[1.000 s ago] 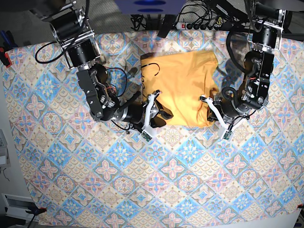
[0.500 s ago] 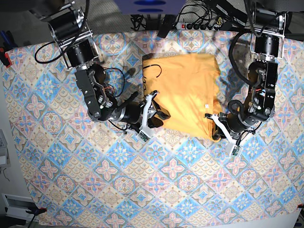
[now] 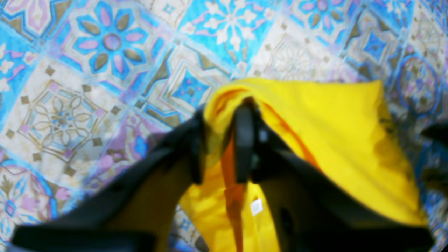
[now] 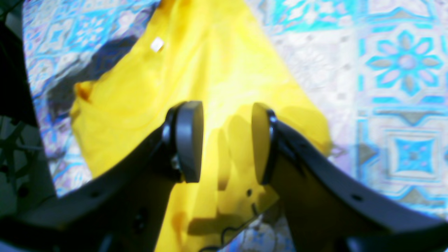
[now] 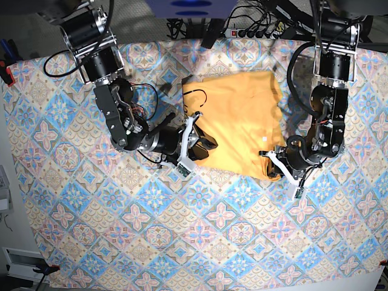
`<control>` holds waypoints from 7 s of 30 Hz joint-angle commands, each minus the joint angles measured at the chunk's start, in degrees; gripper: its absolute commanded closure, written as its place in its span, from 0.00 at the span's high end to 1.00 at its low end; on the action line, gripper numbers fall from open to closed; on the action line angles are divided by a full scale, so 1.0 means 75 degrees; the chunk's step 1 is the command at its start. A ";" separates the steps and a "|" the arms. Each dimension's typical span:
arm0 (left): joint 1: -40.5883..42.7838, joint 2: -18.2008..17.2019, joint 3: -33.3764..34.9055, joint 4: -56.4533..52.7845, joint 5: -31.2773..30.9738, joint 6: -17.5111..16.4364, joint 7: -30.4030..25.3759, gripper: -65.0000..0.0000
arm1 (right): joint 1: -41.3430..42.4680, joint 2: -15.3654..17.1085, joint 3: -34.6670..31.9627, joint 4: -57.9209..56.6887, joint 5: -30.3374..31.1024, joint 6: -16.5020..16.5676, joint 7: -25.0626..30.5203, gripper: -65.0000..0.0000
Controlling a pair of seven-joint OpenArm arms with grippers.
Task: Fold the T-shirt properly
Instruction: 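Release the shirt and lift the left gripper away from the bundle, then grasp the folded yellow shirt's edges with both grippers, then release the left gripper and drag the shirt with the right gripper, then slide the folded shirt with the right gripper toward the table edge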
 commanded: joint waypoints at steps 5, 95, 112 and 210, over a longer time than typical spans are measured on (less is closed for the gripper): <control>0.0287 -0.0111 -0.0598 0.0510 -0.0020 0.0355 -0.0326 0.38 | 0.0197 0.0004 0.0026 0.0156 0.0152 0.0042 0.0185 0.35; 0.2362 0.0511 0.0293 0.2549 -0.0477 0.0402 0.0284 0.00 | 0.0994 0.1000 0.0026 -0.0829 -0.4114 0.0042 0.0853 0.05; 0.5187 0.0007 -0.0668 0.4108 -0.0384 0.0390 0.0342 0.00 | 0.1662 -0.0325 0.0014 -0.3114 -0.4126 0.0042 0.1428 0.05; 0.3523 0.1929 -0.5005 0.3827 0.0273 0.0379 -0.0572 0.00 | -0.0928 -0.1368 -0.0502 -0.0477 -0.2180 0.0042 0.1182 0.05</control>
